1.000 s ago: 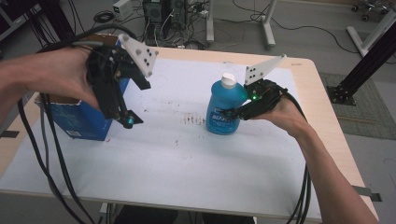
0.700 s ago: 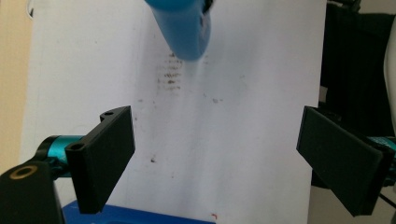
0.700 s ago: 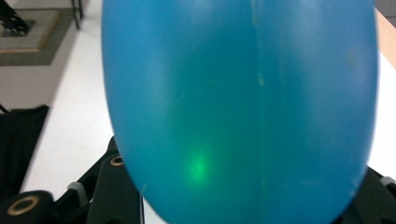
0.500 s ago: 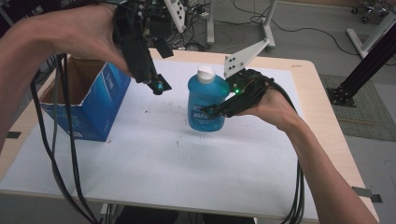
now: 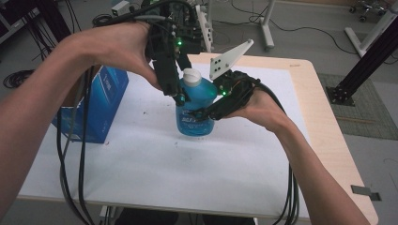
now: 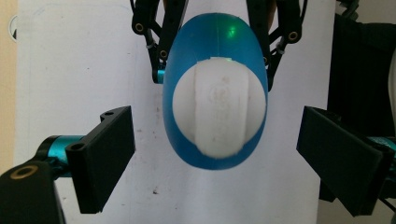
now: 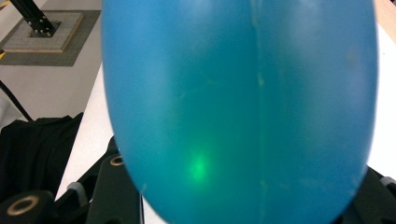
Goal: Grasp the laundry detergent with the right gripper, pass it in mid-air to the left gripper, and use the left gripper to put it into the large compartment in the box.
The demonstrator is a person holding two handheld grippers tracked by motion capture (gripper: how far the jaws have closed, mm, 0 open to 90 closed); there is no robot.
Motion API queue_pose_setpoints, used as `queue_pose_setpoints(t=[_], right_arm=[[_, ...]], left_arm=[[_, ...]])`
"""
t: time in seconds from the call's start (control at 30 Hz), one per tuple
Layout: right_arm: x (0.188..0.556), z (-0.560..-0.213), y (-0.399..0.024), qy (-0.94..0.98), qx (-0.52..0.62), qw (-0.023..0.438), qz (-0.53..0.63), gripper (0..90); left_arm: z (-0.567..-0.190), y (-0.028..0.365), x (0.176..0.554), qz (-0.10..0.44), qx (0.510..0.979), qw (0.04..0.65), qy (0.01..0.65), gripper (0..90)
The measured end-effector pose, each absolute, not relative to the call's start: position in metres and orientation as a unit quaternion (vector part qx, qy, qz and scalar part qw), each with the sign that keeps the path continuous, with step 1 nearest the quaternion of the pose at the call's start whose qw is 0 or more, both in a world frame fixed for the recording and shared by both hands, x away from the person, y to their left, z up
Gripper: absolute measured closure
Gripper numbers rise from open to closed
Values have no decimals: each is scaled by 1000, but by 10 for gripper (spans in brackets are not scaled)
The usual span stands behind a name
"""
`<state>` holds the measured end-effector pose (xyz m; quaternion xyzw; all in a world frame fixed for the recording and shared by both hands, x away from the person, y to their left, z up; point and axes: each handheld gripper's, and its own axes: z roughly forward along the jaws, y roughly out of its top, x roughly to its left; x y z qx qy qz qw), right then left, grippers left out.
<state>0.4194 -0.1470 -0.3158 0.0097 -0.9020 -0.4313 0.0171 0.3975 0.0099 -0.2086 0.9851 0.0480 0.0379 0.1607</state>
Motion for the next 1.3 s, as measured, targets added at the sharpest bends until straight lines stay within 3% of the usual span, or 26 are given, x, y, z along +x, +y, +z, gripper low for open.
queue_pose_setpoints(t=[0.47,1.3], right_arm=[[420,-321,-149,-901,7,20,-434,464],[417,-326,-149,-905,3,23,-426,461]], left_arm=[[-226,-5,401,30,985,162,48,121],[-231,-7,401,32,986,155,44,236]])
